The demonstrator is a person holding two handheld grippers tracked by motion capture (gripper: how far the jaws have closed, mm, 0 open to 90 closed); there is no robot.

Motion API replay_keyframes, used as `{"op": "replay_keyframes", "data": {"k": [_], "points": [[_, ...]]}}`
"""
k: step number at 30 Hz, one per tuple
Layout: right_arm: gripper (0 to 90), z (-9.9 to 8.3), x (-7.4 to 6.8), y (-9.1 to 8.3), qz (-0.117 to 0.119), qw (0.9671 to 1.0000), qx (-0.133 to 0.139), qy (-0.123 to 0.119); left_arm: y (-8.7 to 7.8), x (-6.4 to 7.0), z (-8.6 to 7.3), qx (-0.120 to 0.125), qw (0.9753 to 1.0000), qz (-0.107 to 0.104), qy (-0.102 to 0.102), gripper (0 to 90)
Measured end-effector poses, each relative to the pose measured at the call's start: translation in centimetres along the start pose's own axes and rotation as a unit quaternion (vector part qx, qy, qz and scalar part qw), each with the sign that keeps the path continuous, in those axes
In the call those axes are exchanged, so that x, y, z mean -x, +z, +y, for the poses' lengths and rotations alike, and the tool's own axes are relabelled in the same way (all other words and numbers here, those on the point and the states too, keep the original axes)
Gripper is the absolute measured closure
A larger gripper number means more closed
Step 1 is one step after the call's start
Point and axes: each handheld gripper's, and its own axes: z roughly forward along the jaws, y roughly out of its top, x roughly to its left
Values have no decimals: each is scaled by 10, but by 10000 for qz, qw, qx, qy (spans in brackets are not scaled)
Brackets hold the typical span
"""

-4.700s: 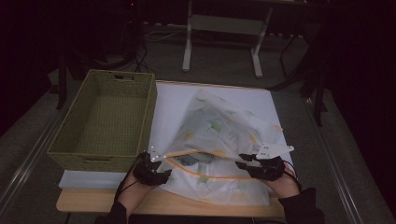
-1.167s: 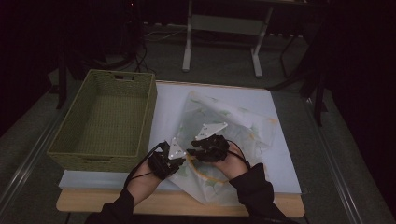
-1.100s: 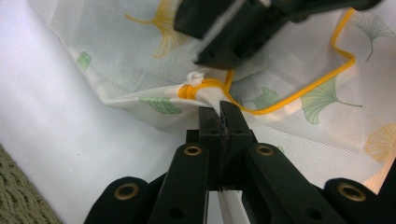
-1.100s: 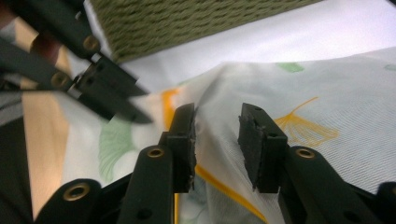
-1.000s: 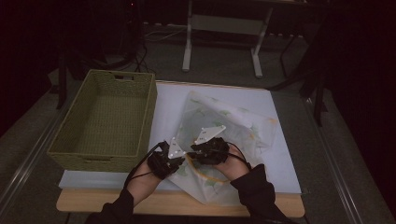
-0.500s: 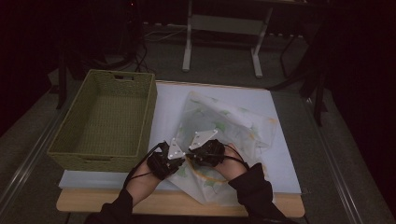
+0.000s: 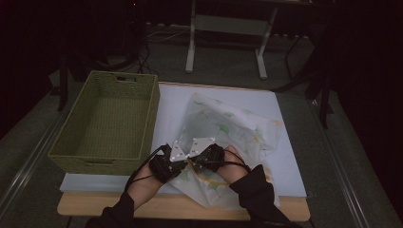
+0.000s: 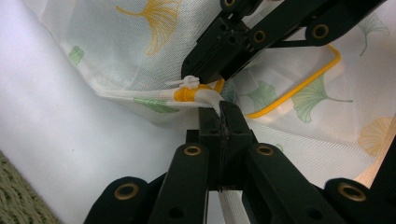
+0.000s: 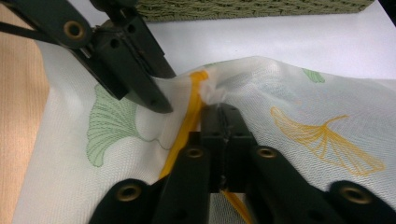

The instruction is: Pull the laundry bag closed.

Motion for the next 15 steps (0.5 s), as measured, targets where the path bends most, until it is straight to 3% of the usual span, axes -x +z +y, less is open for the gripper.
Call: {"op": "replay_keyframes", "data": {"k": [4,7,11,14,15], "points": [[900,-1,2,-2,65,9999,19,122,1,-1,0,32,9998,-38,-181,900],[900,-2,3,-3,111,9999,-50,27,2,-3,0,28,9995,-122,-305,887],[900,-2,1,-3,62,10000,-42,62,4,-5,1,-26,9987,-264,-436,742],[900,-1,0,-4,49,10000,-74,42,4,-6,1,-50,9983,-243,-524,690],[900,0,-1,-4,12,10000,-82,10,6,-5,1,39,9973,-230,-694,689]]}}
